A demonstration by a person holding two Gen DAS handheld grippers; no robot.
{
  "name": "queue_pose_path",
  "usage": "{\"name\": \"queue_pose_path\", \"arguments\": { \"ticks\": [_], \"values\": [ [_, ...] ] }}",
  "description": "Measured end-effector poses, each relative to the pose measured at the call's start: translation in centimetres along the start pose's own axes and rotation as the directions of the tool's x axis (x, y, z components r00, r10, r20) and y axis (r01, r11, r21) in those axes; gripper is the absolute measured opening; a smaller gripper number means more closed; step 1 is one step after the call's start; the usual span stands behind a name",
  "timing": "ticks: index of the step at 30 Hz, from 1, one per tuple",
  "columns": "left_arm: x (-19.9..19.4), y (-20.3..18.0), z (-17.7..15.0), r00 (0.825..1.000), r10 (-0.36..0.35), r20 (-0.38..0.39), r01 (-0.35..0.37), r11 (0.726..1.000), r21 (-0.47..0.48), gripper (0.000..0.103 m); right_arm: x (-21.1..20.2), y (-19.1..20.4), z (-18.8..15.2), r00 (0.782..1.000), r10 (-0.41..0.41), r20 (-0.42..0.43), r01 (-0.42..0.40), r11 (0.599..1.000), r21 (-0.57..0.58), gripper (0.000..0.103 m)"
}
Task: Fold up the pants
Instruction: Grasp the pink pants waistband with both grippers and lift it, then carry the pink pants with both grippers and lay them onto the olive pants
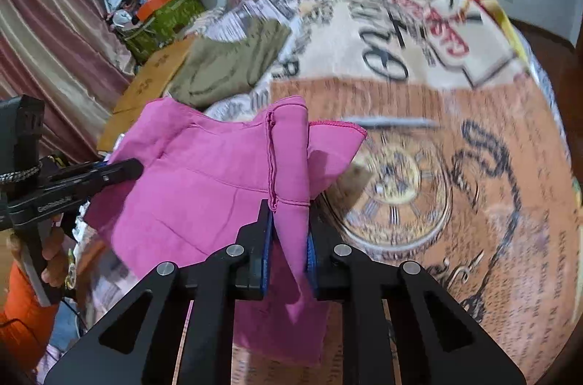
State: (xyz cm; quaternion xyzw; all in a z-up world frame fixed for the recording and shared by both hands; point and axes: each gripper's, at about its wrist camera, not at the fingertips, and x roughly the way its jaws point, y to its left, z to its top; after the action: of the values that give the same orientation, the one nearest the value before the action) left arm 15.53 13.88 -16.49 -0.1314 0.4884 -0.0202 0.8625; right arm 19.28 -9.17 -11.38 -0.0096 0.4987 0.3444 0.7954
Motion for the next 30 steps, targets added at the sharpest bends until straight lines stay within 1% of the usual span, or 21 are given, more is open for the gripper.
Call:
{"name": "queue_pose_path", "arguments": {
  "ticks": [5,10,12,15,18,21,24,26,27,28,30],
  "values": [
    [-2.6,0.7,2.2,0.998,0.017,0.068,-0.018,1.0,0.021,0.018,-0.8,2.1,2.5,0.999,0.001,0.051,0.0,1.0,-0.03,0.013],
    [-5.0,3.2,5.0,0.991,0.02,0.132,-0.02,1.0,0.001,0.018,-0.6,4.1,5.8,0.995,0.019,0.099,-0.015,0.999,-0.048,0.013],
    [-5.7,4.6,6.5,0.988,0.034,0.153,-0.033,0.999,-0.011,0.018,-0.3,5.1,7.0,0.994,0.024,0.11,-0.016,0.997,-0.077,0.013],
    [-5.9,6.4,8.5,0.985,0.061,0.163,-0.058,0.998,-0.023,0.018,0.7,6.5,9.0,0.992,0.032,0.124,-0.019,0.994,-0.108,0.013],
    [-5.6,8.1,10.4,0.979,0.105,0.173,-0.102,0.994,-0.027,0.018,2.1,7.5,11.2,0.99,0.042,0.132,-0.026,0.992,-0.122,0.013],
    [-4.7,9.7,11.7,0.976,0.136,0.17,-0.13,0.99,-0.044,0.018,4.0,8.4,13.0,0.99,0.041,0.133,-0.023,0.99,-0.14,0.013],
    [-3.1,11.4,13.1,0.97,0.185,0.159,-0.179,0.983,-0.05,0.018,6.3,9.2,14.4,0.991,0.032,0.129,-0.01,0.986,-0.168,0.013],
    [-1.5,12.7,14.1,0.961,0.228,0.155,-0.223,0.973,-0.052,0.017,8.0,9.5,15.4,0.992,0.028,0.125,-0.005,0.985,-0.174,0.013],
    [-0.9,13.3,14.4,0.959,0.237,0.154,-0.231,0.971,-0.055,0.017,8.5,9.6,15.8,0.992,0.027,0.123,-0.005,0.985,-0.175,0.013],
    [0.0,14.1,14.9,0.96,0.237,0.151,-0.23,0.971,-0.061,0.013,9.3,9.5,16.2,0.993,0.025,0.119,-0.004,0.984,-0.176,0.013],
    [1.2,15.4,15.6,0.962,0.23,0.15,-0.221,0.973,-0.072,0.012,11.0,9.6,17.1,0.994,0.025,0.106,-0.006,0.984,-0.178,0.013]
  ]
}}
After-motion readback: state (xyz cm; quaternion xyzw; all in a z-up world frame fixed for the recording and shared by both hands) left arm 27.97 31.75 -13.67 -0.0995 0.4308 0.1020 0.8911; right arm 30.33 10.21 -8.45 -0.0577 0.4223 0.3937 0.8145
